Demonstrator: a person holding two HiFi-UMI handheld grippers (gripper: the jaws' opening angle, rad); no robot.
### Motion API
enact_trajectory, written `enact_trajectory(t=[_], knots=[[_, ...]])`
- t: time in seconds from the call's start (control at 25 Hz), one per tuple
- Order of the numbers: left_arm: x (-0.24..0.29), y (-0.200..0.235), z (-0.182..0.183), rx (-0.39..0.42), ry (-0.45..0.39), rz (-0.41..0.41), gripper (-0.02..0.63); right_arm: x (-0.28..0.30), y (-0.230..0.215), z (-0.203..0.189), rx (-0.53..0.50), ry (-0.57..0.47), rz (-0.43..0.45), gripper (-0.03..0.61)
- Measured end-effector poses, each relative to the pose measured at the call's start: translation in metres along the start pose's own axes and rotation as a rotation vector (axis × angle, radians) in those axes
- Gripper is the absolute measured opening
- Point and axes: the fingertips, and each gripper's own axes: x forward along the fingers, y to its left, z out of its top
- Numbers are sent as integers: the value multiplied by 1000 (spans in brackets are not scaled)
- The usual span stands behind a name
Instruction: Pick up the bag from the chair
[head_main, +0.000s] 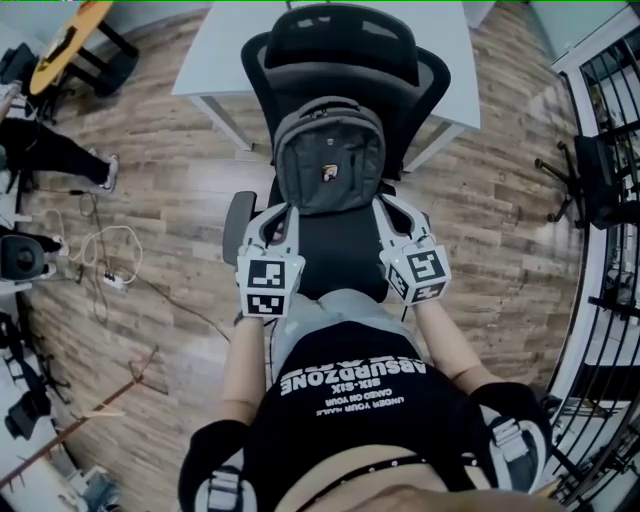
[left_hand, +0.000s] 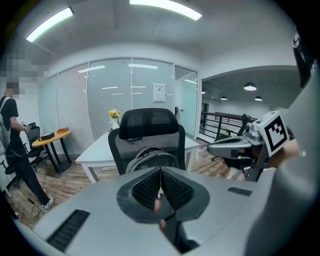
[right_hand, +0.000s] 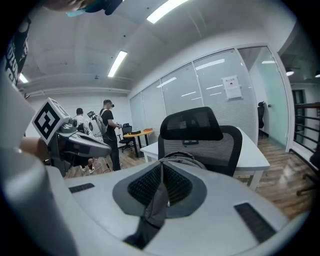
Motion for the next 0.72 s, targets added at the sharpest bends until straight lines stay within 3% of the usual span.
enact_trajectory(t=[0.48, 0.72], knots=[[21, 18, -7, 6, 71, 2, 20, 29, -25, 1, -10, 36, -31, 23], [32, 30, -17, -13, 77, 5, 20, 42, -25, 1, -24, 43, -32, 85]])
